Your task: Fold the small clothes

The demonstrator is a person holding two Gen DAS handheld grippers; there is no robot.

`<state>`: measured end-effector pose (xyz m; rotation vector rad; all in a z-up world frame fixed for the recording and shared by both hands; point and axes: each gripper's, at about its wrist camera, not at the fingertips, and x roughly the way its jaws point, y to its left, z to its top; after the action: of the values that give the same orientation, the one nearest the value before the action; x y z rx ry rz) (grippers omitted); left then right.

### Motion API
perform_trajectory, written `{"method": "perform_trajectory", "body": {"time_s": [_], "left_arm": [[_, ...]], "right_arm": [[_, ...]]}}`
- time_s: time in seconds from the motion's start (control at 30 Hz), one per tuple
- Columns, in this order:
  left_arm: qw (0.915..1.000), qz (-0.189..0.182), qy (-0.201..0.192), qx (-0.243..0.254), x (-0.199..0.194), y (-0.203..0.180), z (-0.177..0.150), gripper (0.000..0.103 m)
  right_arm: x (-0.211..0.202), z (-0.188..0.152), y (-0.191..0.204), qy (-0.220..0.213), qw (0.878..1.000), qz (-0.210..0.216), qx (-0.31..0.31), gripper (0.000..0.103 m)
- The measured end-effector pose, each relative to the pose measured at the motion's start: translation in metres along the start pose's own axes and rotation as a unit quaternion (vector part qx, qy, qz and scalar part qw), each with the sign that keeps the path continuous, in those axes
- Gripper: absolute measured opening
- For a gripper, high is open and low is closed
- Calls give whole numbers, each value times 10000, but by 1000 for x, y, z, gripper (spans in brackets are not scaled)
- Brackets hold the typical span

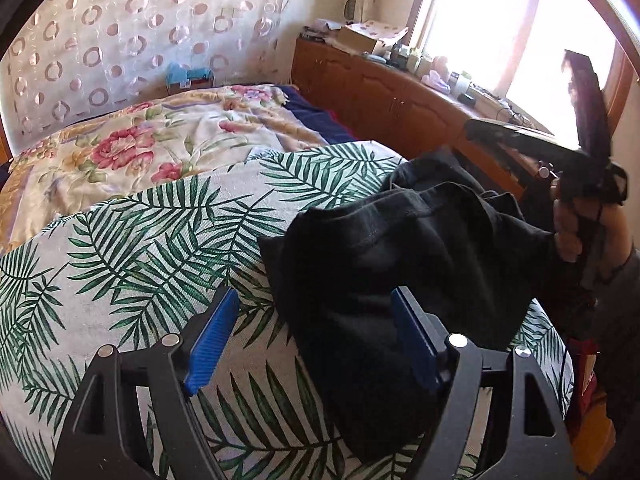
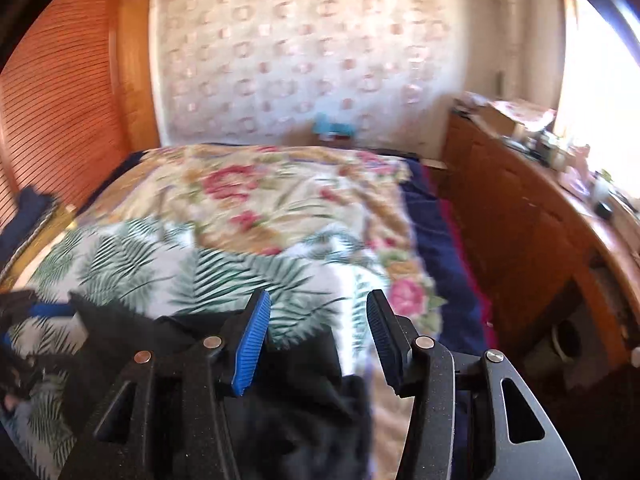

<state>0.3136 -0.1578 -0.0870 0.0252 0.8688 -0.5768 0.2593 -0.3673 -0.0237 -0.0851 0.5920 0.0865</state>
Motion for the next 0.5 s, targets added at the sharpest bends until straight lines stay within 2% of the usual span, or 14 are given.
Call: {"method": "perform_trajectory", "body": {"time_s": [0.13, 0.33, 0.5], "left_arm": [[9999, 64, 95, -28, 9, 4, 1, 79], [9996, 187, 209, 61, 22, 1, 0, 79], [9994, 224, 265, 9, 28, 4, -4, 79]], "right_arm": [[-20, -10, -6, 87, 9996, 208, 145, 52], [-50, -41, 5, 438, 9970, 636, -101, 52], [-82, -60, 19, 476, 9944, 893, -304, 52]]}}
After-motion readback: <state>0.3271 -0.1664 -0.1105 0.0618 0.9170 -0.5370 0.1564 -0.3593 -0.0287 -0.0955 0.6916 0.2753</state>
